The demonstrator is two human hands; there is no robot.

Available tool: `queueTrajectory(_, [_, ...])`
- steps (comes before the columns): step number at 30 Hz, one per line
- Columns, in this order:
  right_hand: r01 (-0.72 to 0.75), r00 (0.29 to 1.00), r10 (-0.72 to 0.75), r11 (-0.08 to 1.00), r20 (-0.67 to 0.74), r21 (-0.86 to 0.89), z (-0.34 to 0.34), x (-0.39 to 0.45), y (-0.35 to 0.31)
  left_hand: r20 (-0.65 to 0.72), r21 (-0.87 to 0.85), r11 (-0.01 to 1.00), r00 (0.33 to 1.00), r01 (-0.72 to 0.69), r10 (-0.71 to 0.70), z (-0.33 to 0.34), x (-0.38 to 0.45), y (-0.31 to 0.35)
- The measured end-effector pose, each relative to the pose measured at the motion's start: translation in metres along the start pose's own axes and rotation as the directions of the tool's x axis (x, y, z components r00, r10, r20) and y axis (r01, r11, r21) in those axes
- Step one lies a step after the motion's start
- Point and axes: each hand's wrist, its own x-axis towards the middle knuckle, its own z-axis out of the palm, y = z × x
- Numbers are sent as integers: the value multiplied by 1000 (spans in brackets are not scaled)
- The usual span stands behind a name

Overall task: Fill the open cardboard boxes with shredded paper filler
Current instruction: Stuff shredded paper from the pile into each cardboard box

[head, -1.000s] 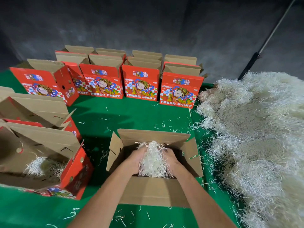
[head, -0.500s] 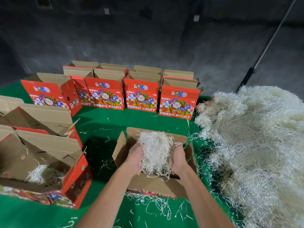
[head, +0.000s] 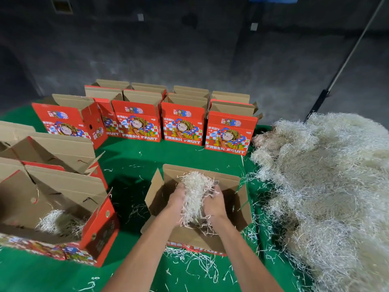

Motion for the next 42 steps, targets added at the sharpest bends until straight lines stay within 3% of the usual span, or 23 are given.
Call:
queueTrajectory(3, [-6,999,5,1000,-32,-22,11,-4,10,-55,116,977,981,-180,187,10,1,-16])
queueTrajectory(7, [-35,998,28,993,-58,-116,-4,7,13,-22,38,994,994,-105,106,-3,0,-7])
queueTrajectory(9, [-72,996,71,997,-59,-12,-11,8,15,6,-48,997,998,-63,64,-15,8,-1])
queueTrajectory(11, [-66,994,71,996,-85,67,-13,7,19,-58,-76,995,996,-71,67,-23,12,3])
queueTrajectory(14, [56,966,-59,998,-253,-18,-25,9,18,-227,-209,966,968,-153,105,-32,14,12])
queueTrajectory(15, [91,968,-79,995,-237,38,-27,7,15,-266,-161,969,954,-185,138,-34,16,13])
queueTrajectory(17, [124,988,-125,992,-94,-13,-18,1,6,-181,41,978,961,-206,209,-20,9,3])
queueTrajectory(18, [158,986,-162,979,-24,-127,-10,-3,3,-89,96,976,975,-196,205,-7,4,-7])
queueTrajectory(20, [207,978,-210,966,-1,-157,-2,-7,2,27,130,976,985,-173,171,4,-9,-21])
queueTrajectory(22, [156,983,-159,987,-97,-37,-16,0,1,-65,77,984,984,-160,165,-10,-5,-13])
queueTrajectory(24, [5,970,-16,999,-244,-47,-37,11,7,-163,-67,989,979,-134,122,-30,3,3])
queueTrajectory(26, [-48,964,40,999,-264,-22,-36,13,9,-190,-6,991,973,-132,129,-30,2,10])
queueTrajectory(28, [-62,992,69,995,-101,73,-12,1,4,-5,69,991,994,-112,113,-5,-5,0])
queueTrajectory(30, [-27,999,25,998,35,53,5,-11,1,140,2,999,989,-42,41,16,-7,-14])
queueTrajectory(33, [44,998,-42,998,-52,40,-16,-11,2,-149,1,994,983,-105,104,-8,2,-5])
queueTrajectory(34, [24,990,-18,999,-143,41,-31,-5,4,-246,-43,990,962,-132,118,-23,7,3])
queueTrajectory(36, [-19,957,22,1000,-290,11,-58,5,10,-309,-225,964,949,-142,68,-49,11,16])
queueTrajectory(38, [4,960,-19,999,-279,-52,-59,6,7,-205,-287,953,978,-98,38,-52,9,19])
queueTrajectory(39, [16,979,-26,999,-202,-50,-49,4,3,-65,-278,960,997,-45,28,-42,7,16])
queueTrajectory(41, [-21,999,24,997,44,-71,-22,-7,-3,230,-164,986,973,12,26,-12,-2,2])
queueTrajectory(42, [9,993,8,990,118,-139,-10,-12,-3,268,-111,994,963,18,13,0,-7,-3])
